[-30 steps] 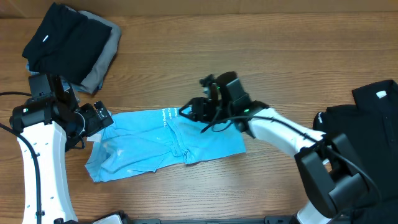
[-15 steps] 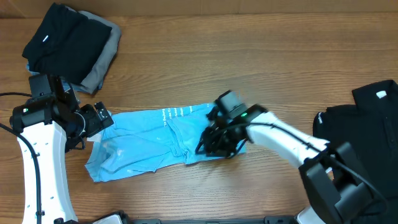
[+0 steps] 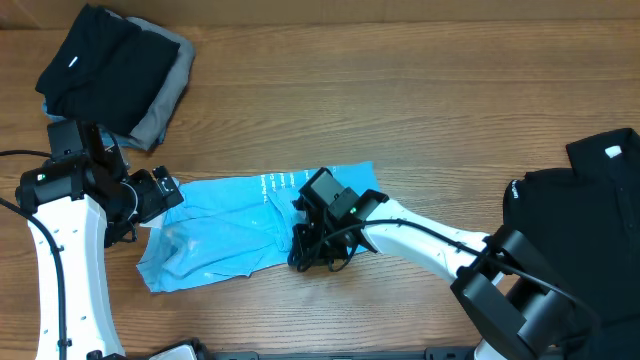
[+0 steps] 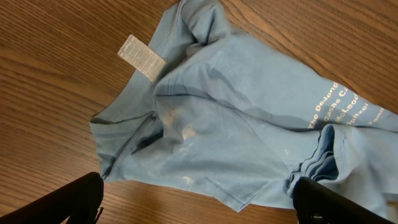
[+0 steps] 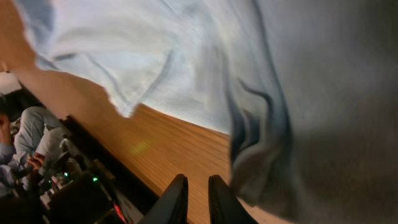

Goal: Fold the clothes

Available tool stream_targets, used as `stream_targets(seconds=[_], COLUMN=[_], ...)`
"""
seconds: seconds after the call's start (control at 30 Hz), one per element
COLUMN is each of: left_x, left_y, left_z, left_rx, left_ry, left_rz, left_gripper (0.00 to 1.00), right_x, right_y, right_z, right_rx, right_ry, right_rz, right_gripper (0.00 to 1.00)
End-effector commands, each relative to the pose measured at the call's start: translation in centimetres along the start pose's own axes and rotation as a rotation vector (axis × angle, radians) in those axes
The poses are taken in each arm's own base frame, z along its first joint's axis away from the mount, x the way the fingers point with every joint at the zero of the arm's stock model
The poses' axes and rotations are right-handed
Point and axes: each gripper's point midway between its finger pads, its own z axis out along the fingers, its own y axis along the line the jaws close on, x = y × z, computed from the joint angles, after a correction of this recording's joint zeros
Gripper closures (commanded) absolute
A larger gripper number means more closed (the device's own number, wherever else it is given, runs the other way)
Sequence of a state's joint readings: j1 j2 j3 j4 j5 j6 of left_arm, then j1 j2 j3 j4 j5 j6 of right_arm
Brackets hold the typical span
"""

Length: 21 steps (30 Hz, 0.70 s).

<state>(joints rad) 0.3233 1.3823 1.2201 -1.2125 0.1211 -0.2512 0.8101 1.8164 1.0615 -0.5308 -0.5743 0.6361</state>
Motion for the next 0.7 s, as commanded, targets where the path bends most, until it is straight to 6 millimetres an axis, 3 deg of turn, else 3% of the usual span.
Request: stream_targets(seconds=[0.0,0.03,0.13,0.23,0.53,0.67], left_x=[-0.2,-0.2,-0.3,-0.4,-0.6,-0.6], left_y=[0.0,0.0,0.0,0.0,-0.1,-0.1], left_z=[-0.1,-0.1,-0.1,-0.1,-0.1,-0.1], left_rx=[0.009,0.010,0.011,0.011,0.013,0.014], left_ry=[-0.002,-0.003,-0.007,-0.009,-0.017,-0.018], left_rz=[0.011,0.012,0.012,0.012,0.013,0.013], left_gripper=[0.00,0.00,0.00,0.00,0.00,0.00], right_x=[-3.4,-4.2,-6.3,-8.1,-11.0,-11.2], right_y=[4.4,4.6,4.2,2.2,-0.4,-1.3], right_z=[-4.8,-5.5,-6.6,-6.7,-3.0,-1.8], right_rx=[-0.082,-0.076,-0.047,0.059,0.125,0.136], right_ry=[-0.144,-0.175,-0.256,-0.338,-0.376,-0.361], right_rz=[-0.179,-0.180,-0.176,-0.154,-0.147,-0.139], right_gripper=[0.66,0.58,0.50,0.45,0.41,0.39])
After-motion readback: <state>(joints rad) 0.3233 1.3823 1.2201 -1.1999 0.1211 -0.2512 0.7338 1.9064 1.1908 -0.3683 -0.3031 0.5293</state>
